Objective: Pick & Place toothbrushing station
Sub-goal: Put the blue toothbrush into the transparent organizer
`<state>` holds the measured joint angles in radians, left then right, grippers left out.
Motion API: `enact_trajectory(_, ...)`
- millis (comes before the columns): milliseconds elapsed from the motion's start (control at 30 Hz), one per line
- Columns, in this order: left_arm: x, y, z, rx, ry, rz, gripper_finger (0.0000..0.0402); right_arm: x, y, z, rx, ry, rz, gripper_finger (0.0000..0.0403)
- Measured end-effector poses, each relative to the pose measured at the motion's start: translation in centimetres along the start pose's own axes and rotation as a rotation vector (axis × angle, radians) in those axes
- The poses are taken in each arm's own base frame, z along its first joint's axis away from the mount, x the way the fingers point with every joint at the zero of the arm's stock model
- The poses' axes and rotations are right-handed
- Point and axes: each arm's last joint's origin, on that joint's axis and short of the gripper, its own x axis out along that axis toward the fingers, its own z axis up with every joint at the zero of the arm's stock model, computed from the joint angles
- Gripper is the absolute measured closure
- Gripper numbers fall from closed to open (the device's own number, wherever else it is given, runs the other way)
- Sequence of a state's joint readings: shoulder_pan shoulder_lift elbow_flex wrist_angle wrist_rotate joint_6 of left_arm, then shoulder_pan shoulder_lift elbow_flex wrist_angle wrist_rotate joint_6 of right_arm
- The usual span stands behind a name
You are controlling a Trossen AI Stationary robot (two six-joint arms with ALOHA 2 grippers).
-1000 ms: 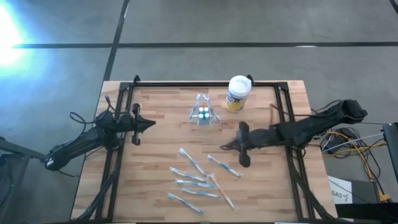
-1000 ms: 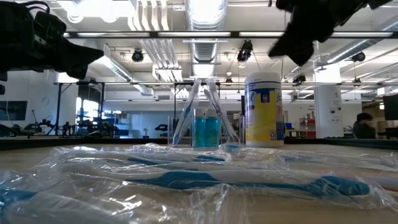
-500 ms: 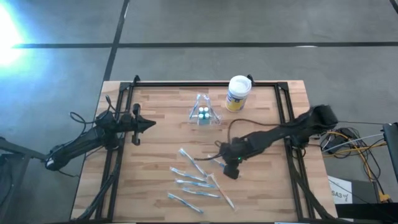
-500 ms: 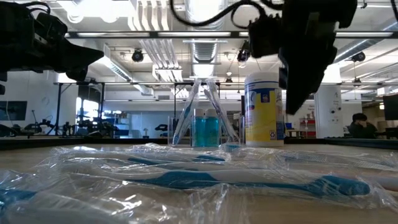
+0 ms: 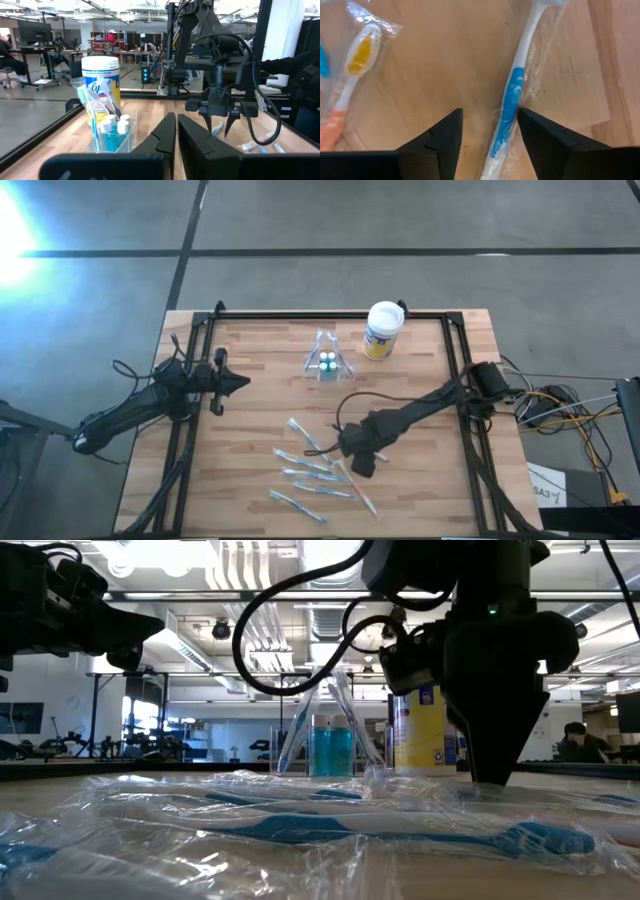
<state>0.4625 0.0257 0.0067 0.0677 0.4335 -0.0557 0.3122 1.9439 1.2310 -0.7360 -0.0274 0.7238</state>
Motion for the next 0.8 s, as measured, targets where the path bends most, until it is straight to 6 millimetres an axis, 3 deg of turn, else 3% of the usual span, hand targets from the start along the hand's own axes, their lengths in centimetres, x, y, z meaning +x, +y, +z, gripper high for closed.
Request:
enact_trajectory(367, 0.1, -0.1, -0.2, -0.015, 0.020, -0.031, 0.0394, -0.2, 0.3, 0.1, 0.027, -0.009, -0.029, 0.0219)
enact_trajectory(600, 0.1, -0.1, -0.2, -0.013, 0.023, -0.052, 0.0385, -3.8, 2.4, 0.4, -0.029, -0.107, -0.037, 0.0231)
enact_trajectory(800, 0.1, -0.1, -0.3, -0.019, 0.029, -0.055, 0.0381, -5.9, 2.7, 0.1, -0.016, -0.144, -0.060, 0.0232)
